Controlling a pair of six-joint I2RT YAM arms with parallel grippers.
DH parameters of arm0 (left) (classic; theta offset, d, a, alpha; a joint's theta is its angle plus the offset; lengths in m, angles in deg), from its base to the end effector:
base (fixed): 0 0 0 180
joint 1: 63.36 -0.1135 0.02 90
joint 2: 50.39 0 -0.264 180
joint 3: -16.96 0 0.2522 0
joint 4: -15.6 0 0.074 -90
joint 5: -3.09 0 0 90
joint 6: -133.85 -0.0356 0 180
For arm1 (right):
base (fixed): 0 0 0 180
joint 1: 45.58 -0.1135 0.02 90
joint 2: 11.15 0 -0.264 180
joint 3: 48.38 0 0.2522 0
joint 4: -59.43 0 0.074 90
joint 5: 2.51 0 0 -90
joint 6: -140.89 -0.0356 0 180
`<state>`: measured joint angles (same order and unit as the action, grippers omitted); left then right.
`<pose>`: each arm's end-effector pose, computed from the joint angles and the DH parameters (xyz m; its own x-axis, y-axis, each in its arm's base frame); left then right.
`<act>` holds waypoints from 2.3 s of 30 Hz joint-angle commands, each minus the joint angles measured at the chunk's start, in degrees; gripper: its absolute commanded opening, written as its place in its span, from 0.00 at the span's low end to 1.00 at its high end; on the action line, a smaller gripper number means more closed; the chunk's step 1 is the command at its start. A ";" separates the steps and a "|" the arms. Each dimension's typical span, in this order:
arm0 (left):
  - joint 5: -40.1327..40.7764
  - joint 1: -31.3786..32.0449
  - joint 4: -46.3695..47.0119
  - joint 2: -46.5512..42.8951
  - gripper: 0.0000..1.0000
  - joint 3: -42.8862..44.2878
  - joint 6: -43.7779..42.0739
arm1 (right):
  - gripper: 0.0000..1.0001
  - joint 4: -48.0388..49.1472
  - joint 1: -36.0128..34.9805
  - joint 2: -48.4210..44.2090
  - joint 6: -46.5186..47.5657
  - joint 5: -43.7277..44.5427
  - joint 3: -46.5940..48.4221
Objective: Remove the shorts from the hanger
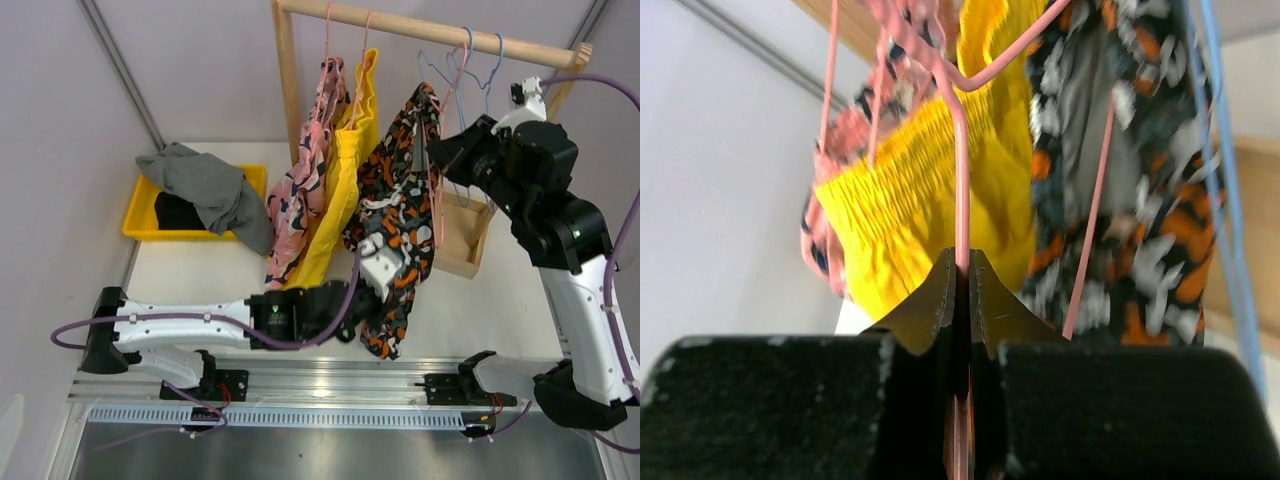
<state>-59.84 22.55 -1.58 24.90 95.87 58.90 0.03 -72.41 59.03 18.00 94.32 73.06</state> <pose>0.0381 -0.3055 0.3600 -0.2386 0.0948 -0.9665 0.8229 0.5482 -0.1494 0.1773 0.0849 0.5431 -0.2924 0.4563 -0.8404 -0.2195 0.8233 0.5234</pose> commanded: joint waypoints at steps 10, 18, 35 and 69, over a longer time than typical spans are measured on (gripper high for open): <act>1.41 -12.97 -21.69 10.50 0.00 32.33 -5.04 | 0.00 -12.26 -0.07 -16.30 -7.46 -8.41 -6.27; 24.15 7.24 -47.03 -1.36 0.00 20.64 9.88 | 0.00 -10.96 0.20 -6.03 -2.37 -8.06 7.95; 37.26 14.56 -80.78 -16.31 0.00 26.78 36.82 | 0.00 2.14 10.48 16.57 -1.74 -16.58 17.56; -10.89 -70.93 -41.66 -8.60 0.00 48.30 -12.32 | 0.99 8.12 15.67 11.04 1.59 -24.23 -6.95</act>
<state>-60.98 -42.38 -48.93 13.62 134.88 48.15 9.69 -57.13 70.70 18.13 71.44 66.57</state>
